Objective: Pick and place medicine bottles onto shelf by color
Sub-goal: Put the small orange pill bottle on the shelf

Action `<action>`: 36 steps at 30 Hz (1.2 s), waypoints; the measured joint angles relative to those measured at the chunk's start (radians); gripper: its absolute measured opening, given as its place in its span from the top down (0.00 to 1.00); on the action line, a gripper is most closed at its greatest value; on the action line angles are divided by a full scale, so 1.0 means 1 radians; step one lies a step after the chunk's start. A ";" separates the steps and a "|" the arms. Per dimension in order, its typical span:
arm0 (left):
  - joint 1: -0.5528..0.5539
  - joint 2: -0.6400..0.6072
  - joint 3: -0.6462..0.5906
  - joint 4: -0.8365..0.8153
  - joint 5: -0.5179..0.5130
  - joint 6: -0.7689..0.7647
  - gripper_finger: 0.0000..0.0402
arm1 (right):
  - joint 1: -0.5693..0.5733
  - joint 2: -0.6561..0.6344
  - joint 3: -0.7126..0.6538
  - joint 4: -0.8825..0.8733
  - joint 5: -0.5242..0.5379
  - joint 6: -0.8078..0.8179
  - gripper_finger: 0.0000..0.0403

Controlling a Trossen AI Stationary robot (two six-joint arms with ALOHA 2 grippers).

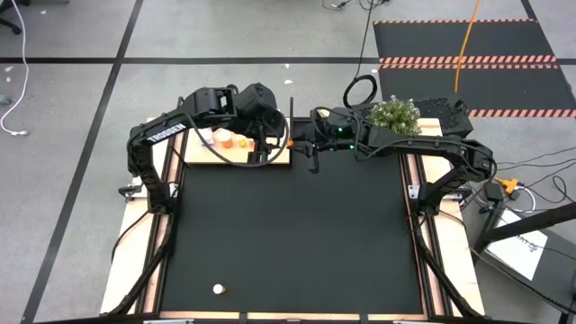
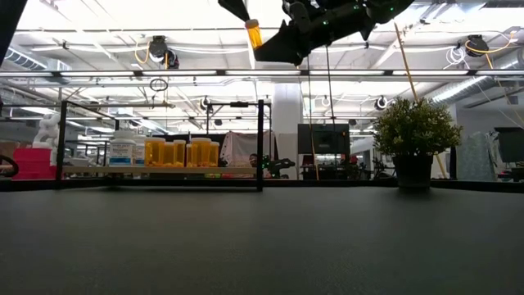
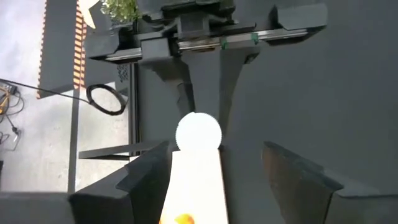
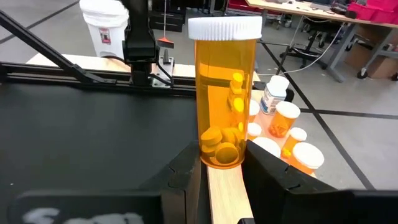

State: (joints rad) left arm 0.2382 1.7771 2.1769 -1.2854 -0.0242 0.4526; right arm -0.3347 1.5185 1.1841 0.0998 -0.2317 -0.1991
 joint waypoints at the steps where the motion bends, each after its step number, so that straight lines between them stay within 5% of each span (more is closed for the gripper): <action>1: 0.001 0.000 0.000 -0.001 0.000 0.001 0.38 | 0.000 0.000 0.000 0.000 0.000 0.002 0.77; 36: -0.010 0.040 0.000 0.021 -0.004 0.043 0.38 | 0.000 0.001 -0.001 -0.065 -0.004 -0.023 0.77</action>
State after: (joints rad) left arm 0.2287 1.8168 2.1765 -1.2640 -0.0280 0.4953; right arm -0.3344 1.5192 1.1828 0.0350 -0.2356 -0.2222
